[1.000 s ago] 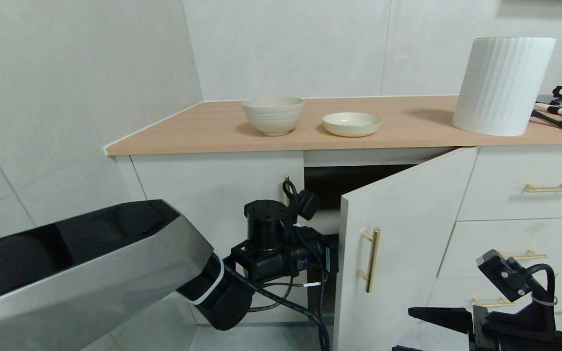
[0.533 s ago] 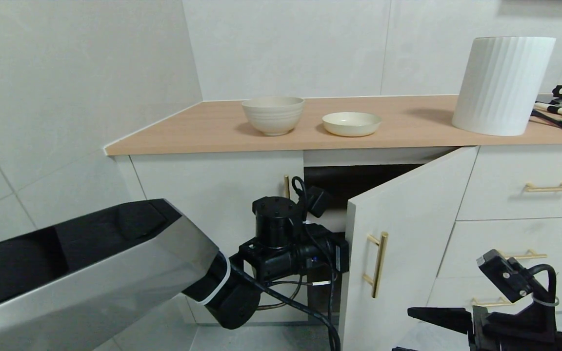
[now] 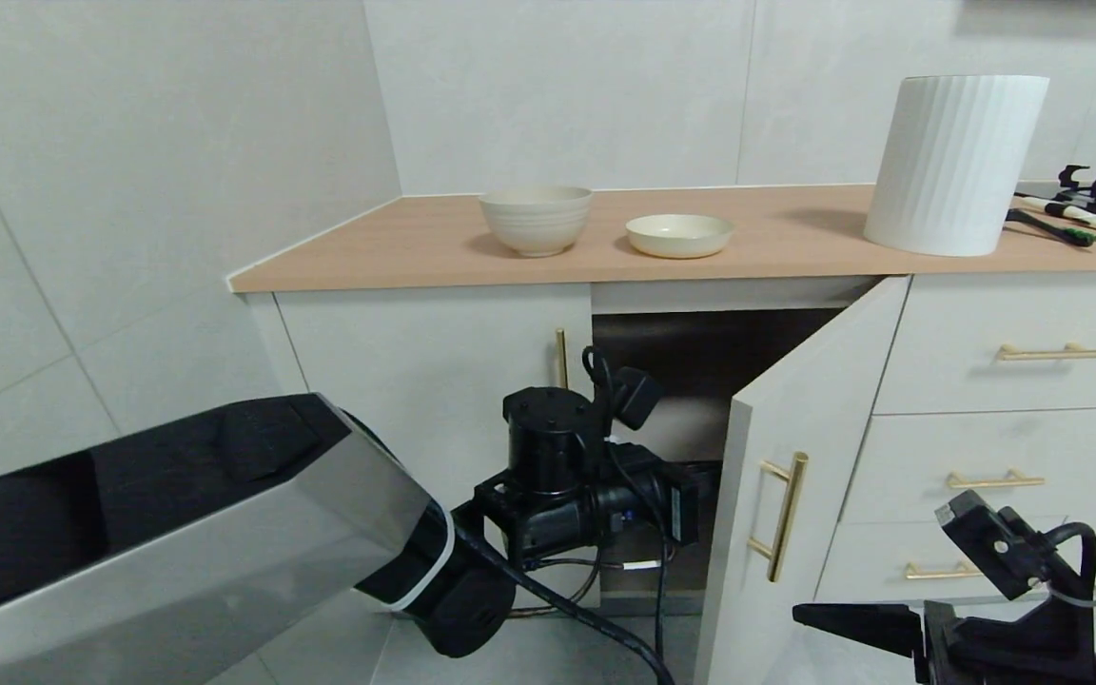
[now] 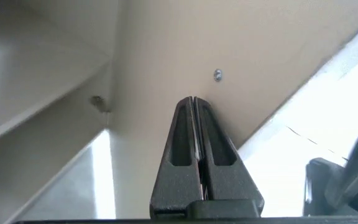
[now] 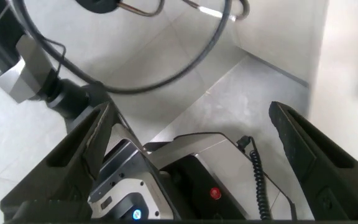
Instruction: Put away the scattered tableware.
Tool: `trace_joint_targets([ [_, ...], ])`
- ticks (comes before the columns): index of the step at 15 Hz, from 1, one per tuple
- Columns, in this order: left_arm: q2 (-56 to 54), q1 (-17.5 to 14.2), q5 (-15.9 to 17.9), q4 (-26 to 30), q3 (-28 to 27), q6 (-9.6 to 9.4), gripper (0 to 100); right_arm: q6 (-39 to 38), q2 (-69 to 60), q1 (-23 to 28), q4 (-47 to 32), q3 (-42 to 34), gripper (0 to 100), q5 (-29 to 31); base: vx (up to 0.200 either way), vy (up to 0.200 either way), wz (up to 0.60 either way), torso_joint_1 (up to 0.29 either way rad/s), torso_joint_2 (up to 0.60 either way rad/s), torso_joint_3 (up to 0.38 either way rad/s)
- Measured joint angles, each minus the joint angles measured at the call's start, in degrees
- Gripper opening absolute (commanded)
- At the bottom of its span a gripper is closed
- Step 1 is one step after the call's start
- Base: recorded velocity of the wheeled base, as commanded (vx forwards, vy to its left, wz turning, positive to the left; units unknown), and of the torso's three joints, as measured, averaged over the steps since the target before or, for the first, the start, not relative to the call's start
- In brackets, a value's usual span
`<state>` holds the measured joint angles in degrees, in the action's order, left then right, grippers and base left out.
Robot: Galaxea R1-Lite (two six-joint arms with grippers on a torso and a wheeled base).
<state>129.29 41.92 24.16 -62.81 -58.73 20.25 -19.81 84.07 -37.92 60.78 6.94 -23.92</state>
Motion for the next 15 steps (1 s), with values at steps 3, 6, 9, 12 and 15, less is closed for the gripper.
trace_joint_targets([
  [3, 0.63, -0.22, -0.46, 0.45, -0.50, 0.13, 0, 0.05, -0.06, -0.07, 0.01, 0.00, 100, -0.05, 0.000, 0.000, 0.00, 0.000, 0.00, 0.000],
  [6, -0.10, 1.65, -0.22, 1.04, -0.24, 0.13, 0, -0.04, -1.22, -1.99, -0.16, 0.00, 100, 0.11, 0.000, 0.000, 0.00, 0.000, 0.00, 0.000],
  [9, -3.72, 7.61, 0.20, 6.23, 0.85, 0.09, 0, -0.38, -5.62, -7.44, -1.67, 0.00, 100, 0.16, 0.000, 0.000, 0.00, 0.000, 0.00, 0.000],
  [12, -8.57, 14.19, 1.15, 11.61, 2.45, -0.44, 0, -0.55, -14.38, -15.60, -13.57, 1.19, 100, 0.11, 0.000, 0.000, 0.00, 0.000, 0.00, 0.000],
  [15, -12.12, 12.51, 0.71, 11.28, 4.79, -0.77, 0, -0.41, -19.05, -18.19, -16.23, 3.29, 100, 0.83, 0.000, 0.000, 0.00, 0.000, 0.00, 0.000],
])
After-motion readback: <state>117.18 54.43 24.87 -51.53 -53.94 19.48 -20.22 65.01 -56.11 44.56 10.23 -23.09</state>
